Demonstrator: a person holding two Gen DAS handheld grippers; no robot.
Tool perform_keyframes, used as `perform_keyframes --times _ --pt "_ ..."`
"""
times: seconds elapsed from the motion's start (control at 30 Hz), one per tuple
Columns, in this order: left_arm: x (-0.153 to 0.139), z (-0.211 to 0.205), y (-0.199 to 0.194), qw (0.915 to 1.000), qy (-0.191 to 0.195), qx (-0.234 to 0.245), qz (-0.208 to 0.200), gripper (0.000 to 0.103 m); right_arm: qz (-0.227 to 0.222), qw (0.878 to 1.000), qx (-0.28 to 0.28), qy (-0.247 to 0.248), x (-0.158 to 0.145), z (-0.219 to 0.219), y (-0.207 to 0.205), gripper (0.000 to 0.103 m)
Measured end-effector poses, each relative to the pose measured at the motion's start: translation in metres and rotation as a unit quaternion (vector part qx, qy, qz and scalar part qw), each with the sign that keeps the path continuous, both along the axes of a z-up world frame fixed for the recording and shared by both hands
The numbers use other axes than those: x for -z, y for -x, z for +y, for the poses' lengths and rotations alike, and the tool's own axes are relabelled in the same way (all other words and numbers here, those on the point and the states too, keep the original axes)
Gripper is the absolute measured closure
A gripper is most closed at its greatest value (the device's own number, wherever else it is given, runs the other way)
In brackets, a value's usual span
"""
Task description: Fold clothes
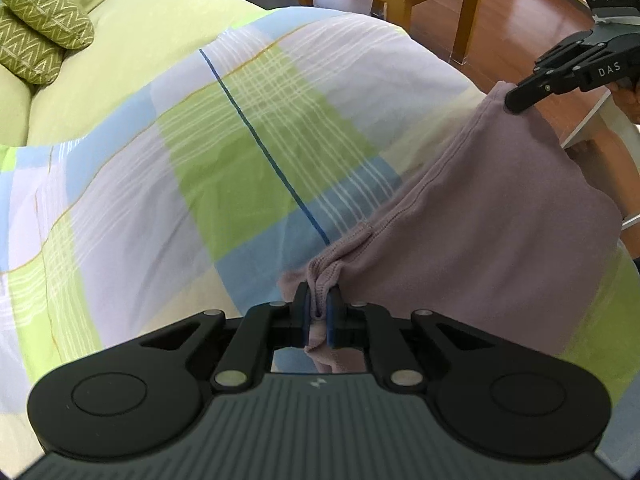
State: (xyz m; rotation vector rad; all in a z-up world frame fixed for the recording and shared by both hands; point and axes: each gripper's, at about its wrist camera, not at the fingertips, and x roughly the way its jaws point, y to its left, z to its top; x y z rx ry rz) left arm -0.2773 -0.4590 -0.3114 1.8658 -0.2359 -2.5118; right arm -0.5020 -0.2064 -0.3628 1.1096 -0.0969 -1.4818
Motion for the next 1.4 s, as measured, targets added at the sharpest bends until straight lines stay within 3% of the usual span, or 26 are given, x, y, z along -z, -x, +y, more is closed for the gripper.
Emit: perform_keyframes --times 0.2,0.37,0.43,0.47,0.6,0.63,0.7,0.77,0.87,0.93,1.0,1.03,1.1,1.23,1.33,1.4 --pt "0.001 -0.009 -0.004 1.0 -0.001 -0.003 0.009 0.09 0.008 1.0 0.007 -0.008 0.005 -0.007 0.002 0.102" --pt "0.001 -0.01 -0.008 0.9994 0.017 -0.016 0.024 0.074 0.02 0.999 0.007 -0.034 0.013 -0.012 -0.001 0.102" --pt "-0.002 -0.009 -0.009 0.9989 0.029 -0.023 0.03 0.062 0.029 0.998 0.006 -0.048 0.014 -0.016 -0.004 0.102" --pt "-0.004 -0.008 -0.01 0.9983 0.038 -0.028 0.035 0.062 0.035 0.998 0.006 -0.054 0.012 -0.018 -0.005 0.102" --pt "-0.029 -0.011 -0.027 0.9915 0.081 -0.07 0.073 0.064 0.096 0.992 0.018 -0.074 -0.012 -0.019 -0.016 0.071" --pt "-0.035 -0.011 -0.032 0.9891 0.091 -0.081 0.083 0.068 0.117 0.99 0.024 -0.075 -0.019 -0.018 -0.02 0.068" --pt "-0.045 -0.009 -0.04 0.9894 0.074 -0.083 0.093 0.068 0.155 0.985 0.03 -0.07 -0.034 -0.015 -0.029 0.068" --pt "-0.05 -0.001 -0.046 0.9932 0.034 -0.063 0.092 0.068 0.179 0.983 0.006 -0.035 -0.047 -0.012 -0.044 0.069" --pt "-0.028 0.015 -0.039 0.9972 0.027 -0.016 0.068 0.067 0.184 0.981 -0.056 -0.025 -0.043 -0.023 -0.065 0.078" --pt "-0.009 0.013 -0.029 0.9971 0.031 -0.023 0.065 0.067 0.191 0.978 -0.081 -0.029 -0.033 -0.032 -0.075 0.079" --pt "0.006 0.006 -0.02 0.9963 0.025 -0.043 0.07 0.066 0.197 0.977 -0.072 -0.05 -0.017 -0.039 -0.072 0.08" --pt "0.013 0.0 -0.016 0.9952 0.017 -0.059 0.077 0.062 0.2 0.976 -0.067 -0.06 -0.011 -0.04 -0.069 0.088" --pt "0.019 -0.006 -0.01 0.9925 0.014 -0.081 0.091 0.056 0.202 0.975 -0.057 -0.077 -0.003 -0.042 -0.064 0.093" --pt "0.002 -0.011 -0.019 0.9864 0.027 -0.116 0.114 0.058 0.211 0.973 -0.052 -0.082 -0.017 -0.036 -0.067 0.089" --pt "-0.03 -0.003 -0.057 0.9823 0.036 -0.128 0.132 0.063 0.223 0.971 -0.06 -0.059 -0.037 -0.025 -0.084 0.087" --pt "-0.04 0.014 -0.082 0.9851 0.03 -0.116 0.123 0.063 0.217 0.973 -0.07 -0.042 -0.047 -0.017 -0.098 0.087"
